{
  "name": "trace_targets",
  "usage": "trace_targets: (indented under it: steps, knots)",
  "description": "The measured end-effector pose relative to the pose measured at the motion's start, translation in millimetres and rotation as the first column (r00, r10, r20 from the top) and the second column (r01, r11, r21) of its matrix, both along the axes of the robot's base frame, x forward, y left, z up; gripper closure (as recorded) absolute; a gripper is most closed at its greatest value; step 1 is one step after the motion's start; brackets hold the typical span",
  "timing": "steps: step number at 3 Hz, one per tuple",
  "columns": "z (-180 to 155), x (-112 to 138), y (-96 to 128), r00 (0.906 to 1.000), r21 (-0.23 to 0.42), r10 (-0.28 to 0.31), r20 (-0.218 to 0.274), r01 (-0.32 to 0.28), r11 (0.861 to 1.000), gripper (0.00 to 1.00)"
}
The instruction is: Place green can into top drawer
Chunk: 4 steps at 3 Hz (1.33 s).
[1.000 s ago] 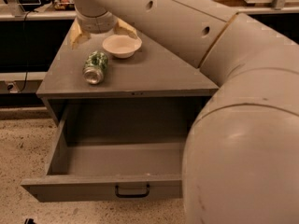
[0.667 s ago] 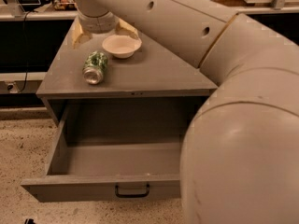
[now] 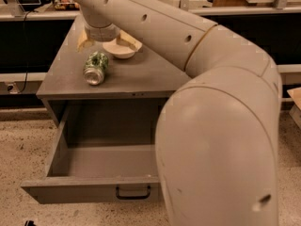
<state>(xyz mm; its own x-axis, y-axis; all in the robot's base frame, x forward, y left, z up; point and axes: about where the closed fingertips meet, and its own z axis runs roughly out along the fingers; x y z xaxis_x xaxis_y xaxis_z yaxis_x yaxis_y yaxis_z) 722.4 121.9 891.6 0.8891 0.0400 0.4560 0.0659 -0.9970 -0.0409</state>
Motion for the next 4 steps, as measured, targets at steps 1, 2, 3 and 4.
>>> trace_targets:
  steps: [1,2,3,4]
  knots:
    - [-22.0,9.4,11.7,0.9989,0.020,-0.023,-0.040,0.024,1.000,0.00]
    - [-48.6,9.0,40.5,0.9933,0.043,0.002,-0.116,0.003,0.999,0.00]
    - [-65.1,6.2,55.4,0.9858,0.071,0.005,-0.168,0.007,0.997,0.18]
    - [-66.6,4.5,59.2,0.9843,0.080,-0.008,-0.177,0.022,0.997,0.42]
